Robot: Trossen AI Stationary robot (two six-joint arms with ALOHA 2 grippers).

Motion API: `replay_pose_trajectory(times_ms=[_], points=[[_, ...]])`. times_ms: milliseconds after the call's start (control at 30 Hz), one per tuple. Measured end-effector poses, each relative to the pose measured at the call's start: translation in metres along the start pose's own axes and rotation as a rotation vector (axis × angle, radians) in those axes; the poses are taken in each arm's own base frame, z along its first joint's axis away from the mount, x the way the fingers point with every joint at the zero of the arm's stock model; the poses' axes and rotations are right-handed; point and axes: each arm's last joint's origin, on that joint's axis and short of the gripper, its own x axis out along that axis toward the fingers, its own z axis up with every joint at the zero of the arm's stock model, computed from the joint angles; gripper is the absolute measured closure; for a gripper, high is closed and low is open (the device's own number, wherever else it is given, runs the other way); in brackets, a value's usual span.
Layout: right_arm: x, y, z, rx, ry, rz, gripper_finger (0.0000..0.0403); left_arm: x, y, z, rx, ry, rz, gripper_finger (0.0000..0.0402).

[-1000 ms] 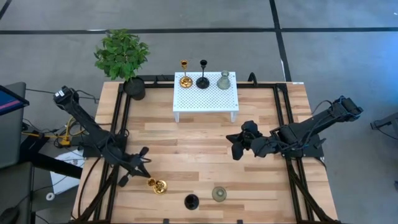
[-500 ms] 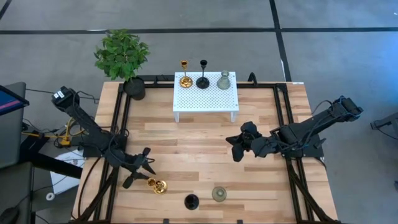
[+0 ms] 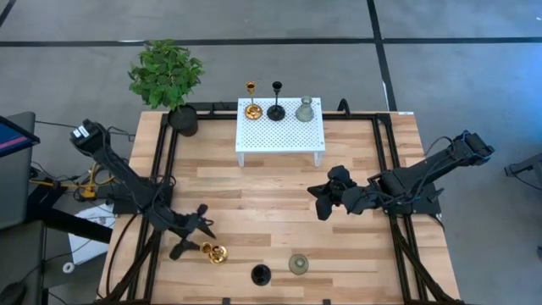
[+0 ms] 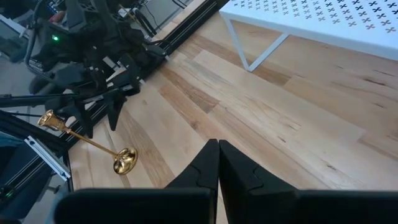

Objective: Pick & Place candle stick holders
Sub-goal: Put the gold candle holder on the shelf aligned with the other gold candle holder

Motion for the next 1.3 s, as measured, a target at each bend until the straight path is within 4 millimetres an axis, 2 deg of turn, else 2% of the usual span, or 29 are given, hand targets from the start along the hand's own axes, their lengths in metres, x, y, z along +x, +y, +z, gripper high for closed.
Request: replay_pose_trajectory(times_ms=[233, 500, 1300], points=[[0.000, 0.000, 0.000, -0.003, 0.000, -0.001, 0.0403, 0.008, -0.003, -0.001, -0.011, -0.015, -0.038, 0.0164], [0.000, 0.000, 0.000, -0.003, 0.000, -0.001, 0.0403, 0.014, -0.004, -0.006, -0.061, -0.001, -0.058, 0.0177], [0.000, 0.000, 0.000, -0.006, 0.002, -0.004, 0.0403, 0.026, -0.006, -0.010, -0.199, -0.033, -0.074, 0.0275]])
